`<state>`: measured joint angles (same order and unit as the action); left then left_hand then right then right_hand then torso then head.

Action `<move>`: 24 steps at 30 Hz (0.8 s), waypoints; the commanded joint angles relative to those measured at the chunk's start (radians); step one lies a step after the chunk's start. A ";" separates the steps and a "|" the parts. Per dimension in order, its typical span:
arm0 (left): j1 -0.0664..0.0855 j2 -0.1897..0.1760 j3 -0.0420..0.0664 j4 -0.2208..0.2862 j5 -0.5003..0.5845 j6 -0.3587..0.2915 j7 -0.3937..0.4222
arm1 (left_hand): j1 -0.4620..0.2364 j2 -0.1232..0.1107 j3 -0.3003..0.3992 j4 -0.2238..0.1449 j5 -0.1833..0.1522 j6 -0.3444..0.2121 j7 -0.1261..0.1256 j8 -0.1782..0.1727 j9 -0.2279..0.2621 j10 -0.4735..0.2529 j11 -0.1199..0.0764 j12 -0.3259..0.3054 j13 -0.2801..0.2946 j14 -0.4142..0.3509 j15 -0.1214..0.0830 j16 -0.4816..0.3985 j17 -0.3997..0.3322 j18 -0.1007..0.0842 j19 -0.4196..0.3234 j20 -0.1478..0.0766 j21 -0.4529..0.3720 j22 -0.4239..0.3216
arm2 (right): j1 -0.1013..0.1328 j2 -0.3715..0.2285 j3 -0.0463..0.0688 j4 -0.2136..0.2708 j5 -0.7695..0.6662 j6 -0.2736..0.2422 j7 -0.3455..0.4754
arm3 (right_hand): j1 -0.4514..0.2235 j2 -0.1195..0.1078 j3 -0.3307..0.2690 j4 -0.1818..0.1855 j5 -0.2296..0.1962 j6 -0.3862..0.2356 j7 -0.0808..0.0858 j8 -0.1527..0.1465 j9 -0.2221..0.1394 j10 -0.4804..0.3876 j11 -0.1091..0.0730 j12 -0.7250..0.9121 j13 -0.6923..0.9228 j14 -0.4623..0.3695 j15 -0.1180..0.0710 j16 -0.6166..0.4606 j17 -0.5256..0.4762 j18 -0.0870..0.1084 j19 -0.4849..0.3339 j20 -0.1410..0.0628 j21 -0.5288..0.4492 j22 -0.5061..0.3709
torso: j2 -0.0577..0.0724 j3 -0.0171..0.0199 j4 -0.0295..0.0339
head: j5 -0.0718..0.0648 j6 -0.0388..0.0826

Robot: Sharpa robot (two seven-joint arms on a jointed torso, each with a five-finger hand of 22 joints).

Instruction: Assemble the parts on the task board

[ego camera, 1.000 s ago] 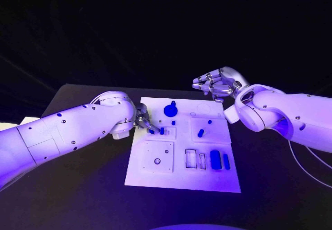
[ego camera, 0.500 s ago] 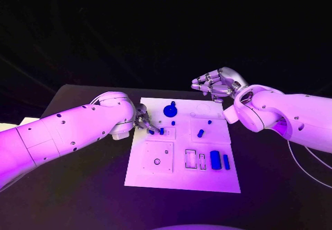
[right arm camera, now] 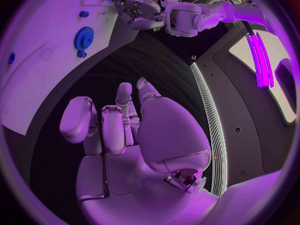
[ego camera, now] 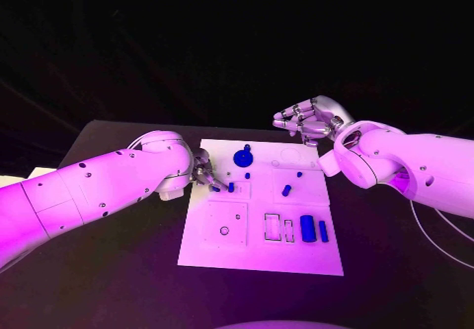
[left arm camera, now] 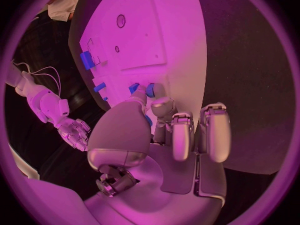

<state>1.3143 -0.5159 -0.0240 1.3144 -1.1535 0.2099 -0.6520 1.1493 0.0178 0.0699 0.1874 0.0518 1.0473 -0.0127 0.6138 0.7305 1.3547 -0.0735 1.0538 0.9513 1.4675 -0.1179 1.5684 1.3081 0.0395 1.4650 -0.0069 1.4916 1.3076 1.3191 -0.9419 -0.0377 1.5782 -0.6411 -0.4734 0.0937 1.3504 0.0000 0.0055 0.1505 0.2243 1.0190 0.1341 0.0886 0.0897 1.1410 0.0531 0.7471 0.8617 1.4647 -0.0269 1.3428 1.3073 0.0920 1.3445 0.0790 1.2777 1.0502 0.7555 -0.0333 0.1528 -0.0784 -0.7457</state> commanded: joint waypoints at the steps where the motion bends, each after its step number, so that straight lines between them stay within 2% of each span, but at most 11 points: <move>1: 0.001 0.001 0.000 0.004 0.005 0.019 -0.005 | -0.013 0.000 0.006 0.001 -0.001 0.005 0.000 0.000 -0.001 0.004 -0.001 0.003 -0.001 0.103 -0.007 0.002 0.263 -0.020 0.084 -0.008 0.004 0.201 | -0.001 0.002 0.000 0.000 -0.007 0.017 0.003 | -0.007 0.000 -0.004 0.000 0.001 -0.003 0.005 -0.006 -0.001 -0.008 -0.001 -0.005 -0.001 0.036 0.003 -0.003 0.007 0.011 -0.004 0.001 -0.005 -0.001 | 0.000 -0.0005 0.0000 | 0.000 0.000; 24: 0.002 0.013 0.001 -0.013 0.006 0.005 -0.006 | -0.015 -0.001 0.008 0.002 -0.001 0.006 -0.001 0.001 0.000 0.005 -0.001 0.003 -0.001 0.103 -0.008 0.002 0.263 -0.021 0.084 -0.008 0.006 0.202 | -0.001 0.005 0.000 -0.004 -0.007 0.019 0.004 | -0.007 0.000 -0.004 0.000 0.001 -0.003 0.005 -0.006 -0.001 -0.008 -0.001 -0.005 -0.001 0.036 0.003 -0.003 0.007 0.011 -0.004 0.001 -0.005 -0.001 | 0.000 -0.0007 0.0007 | -0.001 -0.002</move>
<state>1.3158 -0.5063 -0.0233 1.3028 -1.1529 0.2082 -0.6574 1.1414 0.0181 0.0724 0.1901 0.0518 1.0472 -0.0127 0.6140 0.7305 1.3546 -0.0734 1.0537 0.9499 1.4675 -0.1178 1.5684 1.3078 0.0395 1.4650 -0.0069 1.4915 1.3075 1.3190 -0.9376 -0.0378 1.5742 -0.6411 -0.4695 0.0937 1.3504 0.0000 0.0056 0.1505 0.2243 1.0190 0.1341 0.0886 0.0899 1.1411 0.0532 0.7471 0.8618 1.4647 -0.0269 1.3428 1.3079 0.0920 1.3446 0.0790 1.2778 1.0502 0.7561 -0.0340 0.1534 -0.0798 -0.7464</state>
